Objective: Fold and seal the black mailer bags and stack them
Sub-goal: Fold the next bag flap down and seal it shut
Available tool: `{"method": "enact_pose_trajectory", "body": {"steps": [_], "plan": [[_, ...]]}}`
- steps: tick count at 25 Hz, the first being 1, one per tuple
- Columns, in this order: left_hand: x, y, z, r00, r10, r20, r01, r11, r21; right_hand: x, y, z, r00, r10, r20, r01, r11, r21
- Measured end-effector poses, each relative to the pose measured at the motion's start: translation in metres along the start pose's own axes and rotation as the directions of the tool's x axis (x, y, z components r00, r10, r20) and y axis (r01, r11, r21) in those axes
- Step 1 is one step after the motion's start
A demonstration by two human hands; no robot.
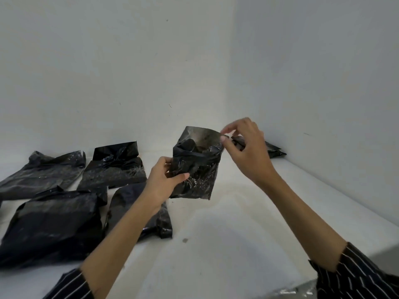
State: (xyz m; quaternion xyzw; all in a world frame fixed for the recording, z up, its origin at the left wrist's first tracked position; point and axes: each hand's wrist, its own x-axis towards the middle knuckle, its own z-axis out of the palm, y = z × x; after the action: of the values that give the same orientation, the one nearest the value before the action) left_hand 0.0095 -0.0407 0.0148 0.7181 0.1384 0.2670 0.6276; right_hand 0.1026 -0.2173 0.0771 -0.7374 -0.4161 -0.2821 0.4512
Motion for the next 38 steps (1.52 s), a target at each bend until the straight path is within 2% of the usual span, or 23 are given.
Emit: {"method": "enact_pose_trajectory", "body": {"steps": [2,4,5,7,10,12,15,17,19,21,24,26,28,30,31,32,34,35,37,38], "plan": [[-0.016,-0.002,0.008,0.999,0.012,0.031,-0.013,1.0,0.012,0.006,-0.018,-0.013,0.971,-0.106,0.214,0.151,0.966,-0.208],[-0.028,-0.002,0.014,0.998,0.033,0.061,-0.035,0.999,0.027,0.011,-0.028,-0.018,0.89,-0.057,0.452,0.219,0.924,-0.315],[-0.034,-0.001,0.016,0.996,0.046,0.074,-0.049,0.998,0.034,0.011,-0.03,-0.018,0.854,-0.023,0.52,0.219,0.923,-0.318],[-0.042,-0.002,0.019,0.991,0.081,0.103,-0.09,0.992,0.088,0.012,-0.032,-0.019,0.819,0.014,0.574,0.168,0.95,-0.262],[-0.051,-0.004,0.018,0.986,0.115,0.124,-0.14,0.967,0.214,0.016,-0.035,-0.026,0.804,0.03,0.593,0.085,0.983,-0.164],[-0.053,-0.003,0.016,0.984,0.114,0.136,-0.143,0.965,0.22,0.018,-0.038,-0.029,0.789,0.025,0.614,0.066,0.99,-0.125],[-0.057,-0.002,0.015,0.982,0.086,0.17,-0.119,0.973,0.196,0.019,-0.035,-0.033,0.76,0.067,0.646,-0.05,0.998,-0.045],[-0.059,-0.003,0.015,0.984,0.043,0.172,-0.065,0.991,0.12,0.02,-0.027,-0.042,0.707,0.139,0.694,-0.107,0.99,-0.09],[-0.061,-0.006,0.013,0.984,-0.008,0.179,0.0,0.999,0.042,0.018,-0.016,-0.047,0.644,0.165,0.747,-0.094,0.986,-0.137],[-0.063,-0.008,0.012,0.976,-0.045,0.213,0.041,0.999,0.02,0.013,-0.007,-0.048,0.622,0.159,0.767,-0.055,0.986,-0.159],[-0.063,-0.012,0.012,0.959,-0.07,0.273,0.068,0.998,0.015,0.004,0.003,-0.045,0.65,0.121,0.75,-0.029,0.99,-0.135],[-0.062,-0.012,0.013,0.952,-0.083,0.294,0.083,0.996,0.014,0.0,0.01,-0.044,0.699,0.083,0.71,-0.006,0.994,-0.11],[-0.061,-0.012,0.015,0.954,-0.099,0.281,0.102,0.995,0.003,-0.002,0.016,-0.041,0.803,0.063,0.593,-0.046,0.998,-0.043],[-0.06,-0.013,0.016,0.964,-0.114,0.24,0.126,0.991,-0.036,-0.007,0.022,-0.037,0.919,0.103,0.379,-0.137,0.988,0.063],[-0.059,-0.013,0.017,0.969,-0.12,0.217,0.138,0.988,-0.068,-0.011,0.024,-0.035,0.943,0.164,0.291,-0.201,0.974,0.103],[-0.058,-0.013,0.018,0.972,-0.125,0.197,0.149,0.983,-0.109,-0.016,0.026,-0.033,0.935,0.25,0.252,-0.294,0.943,0.153],[-0.056,-0.011,0.021,0.978,-0.131,0.165,0.164,0.965,-0.204,-0.027,0.029,-0.026,0.837,0.441,0.324,-0.532,0.795,0.291],[-0.054,-0.009,0.023,0.979,-0.134,0.155,0.168,0.957,-0.235,-0.033,0.029,-0.023,0.78,0.486,0.395,-0.619,0.693,0.37],[-0.051,-0.003,0.029,0.98,-0.13,0.148,0.165,0.953,-0.253,-0.043,0.027,-0.016,0.723,0.483,0.494,-0.69,0.51,0.513],[-0.05,0.001,0.032,0.983,-0.118,0.141,0.151,0.955,-0.254,-0.046,0.025,-0.013,0.722,0.477,0.501,-0.691,0.471,0.548]]}}
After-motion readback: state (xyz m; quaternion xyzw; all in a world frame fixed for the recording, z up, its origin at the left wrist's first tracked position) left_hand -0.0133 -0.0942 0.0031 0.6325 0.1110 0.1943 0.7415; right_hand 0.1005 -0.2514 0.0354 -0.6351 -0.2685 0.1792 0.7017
